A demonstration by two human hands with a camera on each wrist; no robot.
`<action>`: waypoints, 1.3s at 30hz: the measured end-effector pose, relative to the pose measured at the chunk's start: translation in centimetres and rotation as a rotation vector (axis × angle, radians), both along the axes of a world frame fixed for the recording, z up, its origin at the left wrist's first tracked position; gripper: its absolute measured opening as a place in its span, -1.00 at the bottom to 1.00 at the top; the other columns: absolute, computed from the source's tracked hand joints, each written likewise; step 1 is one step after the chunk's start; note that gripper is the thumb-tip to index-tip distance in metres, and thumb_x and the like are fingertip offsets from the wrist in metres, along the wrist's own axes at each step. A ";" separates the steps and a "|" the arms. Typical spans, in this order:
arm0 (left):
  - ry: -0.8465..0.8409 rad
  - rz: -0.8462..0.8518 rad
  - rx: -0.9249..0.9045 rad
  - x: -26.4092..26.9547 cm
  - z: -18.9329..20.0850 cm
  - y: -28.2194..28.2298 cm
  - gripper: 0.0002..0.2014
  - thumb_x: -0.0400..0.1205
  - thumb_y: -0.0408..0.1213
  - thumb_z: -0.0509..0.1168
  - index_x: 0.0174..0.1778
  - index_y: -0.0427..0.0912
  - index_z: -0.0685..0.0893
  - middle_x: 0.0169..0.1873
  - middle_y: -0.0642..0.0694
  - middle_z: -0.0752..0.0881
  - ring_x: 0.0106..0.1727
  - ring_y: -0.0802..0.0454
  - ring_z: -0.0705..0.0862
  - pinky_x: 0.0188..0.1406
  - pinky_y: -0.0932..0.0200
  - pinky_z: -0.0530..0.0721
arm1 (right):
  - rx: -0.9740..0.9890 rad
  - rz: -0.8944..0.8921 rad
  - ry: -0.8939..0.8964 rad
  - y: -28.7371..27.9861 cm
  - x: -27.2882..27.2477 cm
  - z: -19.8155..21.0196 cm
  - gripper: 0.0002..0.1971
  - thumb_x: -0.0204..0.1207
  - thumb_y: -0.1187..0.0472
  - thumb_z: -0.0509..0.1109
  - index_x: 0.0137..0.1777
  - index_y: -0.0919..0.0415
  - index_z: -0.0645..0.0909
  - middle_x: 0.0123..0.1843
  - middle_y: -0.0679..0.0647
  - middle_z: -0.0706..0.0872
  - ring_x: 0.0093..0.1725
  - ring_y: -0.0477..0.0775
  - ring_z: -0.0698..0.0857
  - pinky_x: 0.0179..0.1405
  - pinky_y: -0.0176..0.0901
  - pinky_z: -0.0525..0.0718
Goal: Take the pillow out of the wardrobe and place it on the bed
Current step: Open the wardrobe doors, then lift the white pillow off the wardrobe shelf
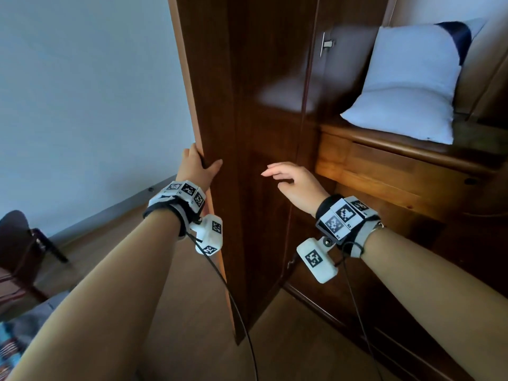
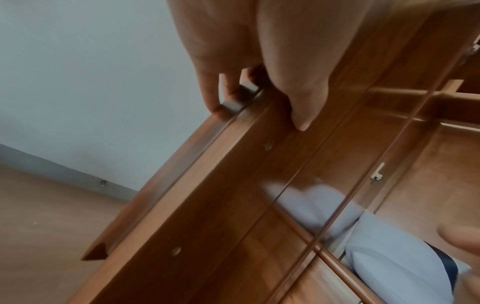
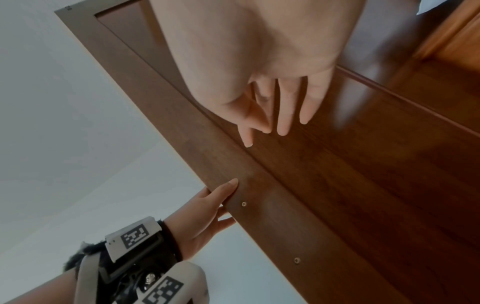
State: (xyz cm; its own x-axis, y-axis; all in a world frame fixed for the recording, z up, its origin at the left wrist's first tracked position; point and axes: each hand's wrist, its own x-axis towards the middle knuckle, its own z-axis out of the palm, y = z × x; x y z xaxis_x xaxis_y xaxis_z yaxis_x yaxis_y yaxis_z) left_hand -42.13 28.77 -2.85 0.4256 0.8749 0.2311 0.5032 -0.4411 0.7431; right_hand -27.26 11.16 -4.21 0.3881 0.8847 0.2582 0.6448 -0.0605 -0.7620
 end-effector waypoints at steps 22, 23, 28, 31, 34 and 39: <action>-0.214 0.471 0.297 10.7 2.0 -9.8 -0.46 0.51 -0.45 0.13 0.47 -0.24 0.40 0.46 -0.28 0.38 0.38 -0.27 0.49 0.31 -0.14 0.52 | 0.000 0.086 -0.031 -7.1 14.5 0.2 -0.60 0.57 0.42 0.15 0.11 -0.02 0.71 0.16 -0.06 0.77 0.11 -0.19 0.70 0.18 -0.32 0.60; -0.219 0.428 0.263 12.1 1.9 -10.6 -0.48 0.52 -0.45 0.13 0.45 -0.22 0.41 0.45 -0.26 0.38 0.37 -0.25 0.50 0.30 -0.12 0.54 | 0.015 0.067 -0.016 -7.8 15.5 0.3 -0.60 0.56 0.45 0.14 0.14 0.03 0.70 0.14 -0.04 0.77 0.10 -0.17 0.70 0.17 -0.33 0.61; -0.136 0.140 0.096 19.8 1.5 -12.4 -0.53 0.59 -0.42 0.16 0.46 -0.17 0.43 0.42 -0.19 0.40 0.07 -0.06 0.60 -0.02 0.14 0.61 | 0.056 -0.134 0.033 -10.3 21.3 0.6 -0.61 0.56 0.44 0.13 0.15 0.05 0.68 0.01 -0.13 0.75 0.09 -0.09 0.70 0.06 -0.36 0.57; -0.073 -0.015 0.033 24.9 1.5 -12.4 -0.55 0.62 -0.39 0.17 0.46 -0.16 0.45 0.43 -0.16 0.44 0.06 -0.02 0.61 -0.06 0.21 0.59 | 0.106 -0.248 0.047 -10.8 25.0 0.8 -0.58 0.51 0.45 0.12 0.06 -0.01 0.70 -0.05 -0.16 0.76 0.09 -0.04 0.72 0.16 -0.11 0.67; -0.050 -0.125 -0.017 30.1 1.5 -11.9 -0.57 0.60 -0.35 0.19 0.42 -0.16 0.50 0.41 -0.17 0.51 0.28 -0.06 0.62 0.21 0.12 0.64 | 0.127 -0.384 0.054 -10.6 28.3 1.2 -0.61 0.49 0.46 0.15 0.03 0.04 0.71 -0.01 -0.08 0.77 0.12 -0.03 0.71 0.20 -0.16 0.60; -0.098 -0.267 -0.056 38.4 1.9 -9.1 -0.61 0.59 -0.31 0.24 0.37 -0.21 0.54 0.36 -0.22 0.55 0.32 -0.09 0.59 0.27 0.17 0.53 | 0.193 -0.599 0.123 -8.0 34.1 2.2 -0.66 0.47 0.40 0.18 0.11 0.16 0.71 0.05 0.01 0.73 0.08 -0.03 0.64 0.14 -0.18 0.57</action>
